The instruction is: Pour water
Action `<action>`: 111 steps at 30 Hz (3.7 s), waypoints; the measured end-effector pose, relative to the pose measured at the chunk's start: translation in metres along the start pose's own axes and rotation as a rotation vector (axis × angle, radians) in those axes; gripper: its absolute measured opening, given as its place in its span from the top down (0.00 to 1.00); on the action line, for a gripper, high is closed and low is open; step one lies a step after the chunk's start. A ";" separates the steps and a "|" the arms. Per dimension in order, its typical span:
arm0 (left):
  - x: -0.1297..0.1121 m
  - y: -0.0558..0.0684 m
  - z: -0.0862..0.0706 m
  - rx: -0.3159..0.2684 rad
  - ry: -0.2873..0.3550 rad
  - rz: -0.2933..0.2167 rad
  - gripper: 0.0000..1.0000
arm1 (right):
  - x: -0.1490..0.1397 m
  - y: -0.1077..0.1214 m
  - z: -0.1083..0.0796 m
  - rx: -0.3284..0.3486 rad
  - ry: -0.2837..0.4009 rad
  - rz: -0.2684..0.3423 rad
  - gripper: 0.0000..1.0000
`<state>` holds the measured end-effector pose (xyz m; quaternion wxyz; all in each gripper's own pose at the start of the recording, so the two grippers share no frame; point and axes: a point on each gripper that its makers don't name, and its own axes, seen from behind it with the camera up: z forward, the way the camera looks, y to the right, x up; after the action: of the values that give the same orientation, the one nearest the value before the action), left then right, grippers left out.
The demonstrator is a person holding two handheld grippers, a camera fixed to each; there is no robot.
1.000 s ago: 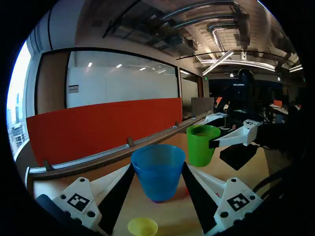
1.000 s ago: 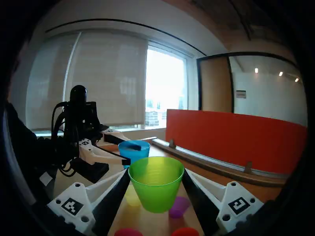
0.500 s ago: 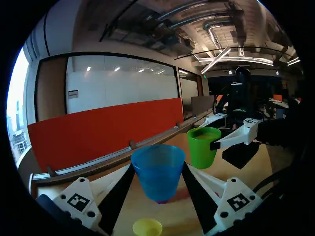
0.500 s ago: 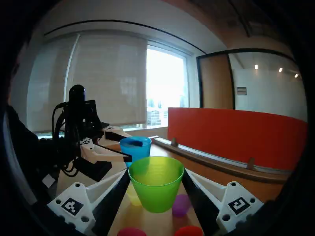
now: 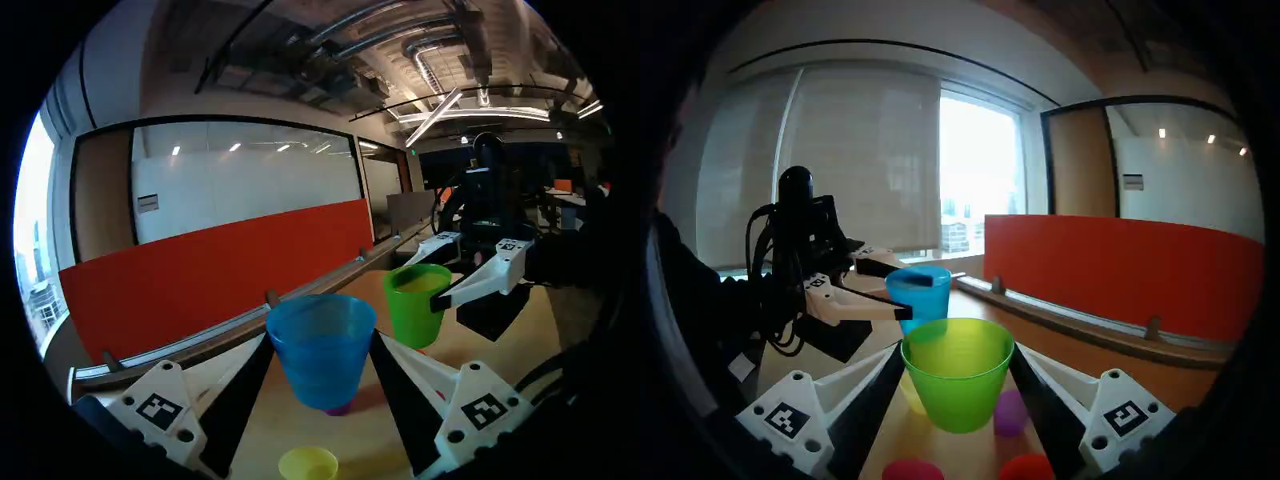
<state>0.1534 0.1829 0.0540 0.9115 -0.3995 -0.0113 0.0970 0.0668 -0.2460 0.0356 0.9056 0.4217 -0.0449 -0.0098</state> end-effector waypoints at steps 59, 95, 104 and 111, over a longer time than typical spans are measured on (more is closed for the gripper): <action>0.025 0.013 -0.004 -0.010 0.041 0.369 0.15 | -0.054 -0.041 0.009 0.109 -0.036 -0.016 0.08; 0.037 0.022 -0.007 0.013 0.046 0.598 0.15 | -0.066 -0.056 0.020 0.151 -0.048 -0.017 0.07; 0.043 0.024 -0.007 0.012 0.055 0.636 0.16 | -0.070 -0.058 0.019 0.155 -0.051 -0.017 0.07; 0.047 0.024 -0.006 0.018 0.060 0.674 0.16 | -0.070 -0.060 0.020 0.161 -0.048 -0.016 0.07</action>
<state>0.1958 0.2026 0.0296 0.8314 -0.3756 0.1493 0.3814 -0.0031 -0.2962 -0.0025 0.8674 0.4929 -0.0638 -0.0234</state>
